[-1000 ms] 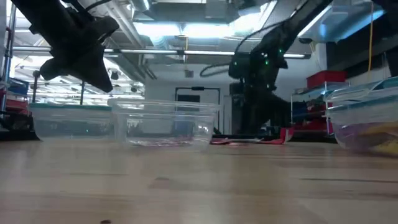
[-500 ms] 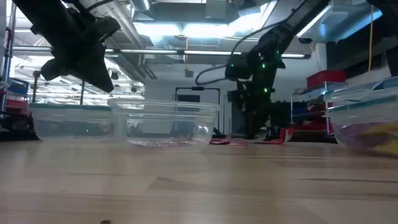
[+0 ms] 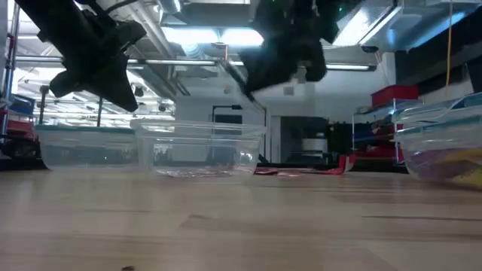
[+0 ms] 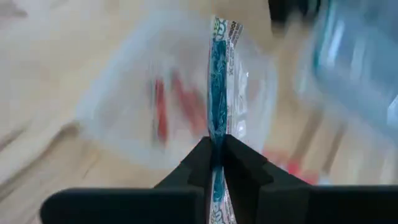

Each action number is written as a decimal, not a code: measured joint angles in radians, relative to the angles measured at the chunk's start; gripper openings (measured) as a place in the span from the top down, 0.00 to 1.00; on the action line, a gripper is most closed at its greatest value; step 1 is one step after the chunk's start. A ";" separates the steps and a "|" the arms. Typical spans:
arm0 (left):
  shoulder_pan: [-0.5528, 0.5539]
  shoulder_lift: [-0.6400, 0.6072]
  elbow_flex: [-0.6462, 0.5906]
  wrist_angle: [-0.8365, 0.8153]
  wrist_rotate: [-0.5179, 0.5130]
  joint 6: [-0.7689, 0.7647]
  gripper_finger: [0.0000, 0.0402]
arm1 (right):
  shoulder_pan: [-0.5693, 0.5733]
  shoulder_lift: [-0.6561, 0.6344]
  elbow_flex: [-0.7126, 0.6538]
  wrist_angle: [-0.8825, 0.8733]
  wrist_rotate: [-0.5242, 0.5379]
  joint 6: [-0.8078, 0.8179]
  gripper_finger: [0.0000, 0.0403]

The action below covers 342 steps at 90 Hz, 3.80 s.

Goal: Sort candy
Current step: Put the blue candy stick into the square transparent bin, then put the green candy stick into the square transparent bin

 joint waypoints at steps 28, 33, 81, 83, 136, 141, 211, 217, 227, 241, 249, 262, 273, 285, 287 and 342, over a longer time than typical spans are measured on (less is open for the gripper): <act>-0.001 0.009 0.000 0.026 0.016 0.001 1.00 | 0.121 0.100 -0.008 0.134 0.123 0.003 0.89; 0.000 0.013 0.000 0.025 0.017 0.001 1.00 | 0.118 0.102 -0.008 0.127 0.128 0.009 0.85; -0.002 0.032 0.000 0.047 0.055 0.012 1.00 | -0.199 -0.017 -0.007 -0.201 0.397 -0.064 0.65; -0.002 0.032 0.000 0.047 0.054 0.014 1.00 | -0.228 -0.015 -0.008 -0.217 0.393 -0.052 0.65; 0.000 0.032 0.000 0.049 0.046 0.019 1.00 | -0.469 0.180 -0.056 -0.186 0.302 0.084 0.65; 0.000 0.032 0.000 0.048 0.047 0.019 1.00 | -0.470 0.193 -0.056 -0.179 0.313 0.088 0.65; 0.000 0.032 0.000 0.051 0.046 0.017 1.00 | -0.437 0.157 -0.061 -0.234 0.400 0.132 0.99; 0.000 0.032 0.000 0.051 0.046 0.018 1.00 | -0.412 0.114 -0.058 -0.215 0.452 0.131 0.99; 0.001 0.032 0.000 0.051 0.045 0.026 1.00 | -0.359 0.058 -0.057 -0.204 0.484 0.106 0.99; 0.002 0.031 0.000 0.050 0.043 0.029 1.00 | -0.274 -0.028 -0.057 -0.155 0.434 0.081 0.99; 0.002 0.031 0.000 0.051 0.043 0.032 1.00 | -0.227 -0.062 -0.057 -0.125 0.373 0.081 0.99; 0.002 0.031 0.000 0.051 0.043 0.049 1.00 | -0.161 -0.096 -0.056 -0.047 0.199 0.081 0.99; 0.002 0.031 0.000 0.051 0.043 0.069 1.00 | -0.114 -0.091 -0.057 0.019 -0.028 0.114 0.99; -0.003 0.031 0.000 0.078 0.058 0.169 1.00 | -0.063 -0.074 -0.056 0.095 -0.176 0.136 0.99; -0.006 0.031 0.000 0.094 0.063 0.196 1.00 | -0.053 -0.068 -0.056 0.115 -0.178 0.141 0.99; -0.142 0.031 0.000 0.208 0.093 0.493 1.00 | 0.085 0.028 -0.039 0.306 0.123 0.215 0.75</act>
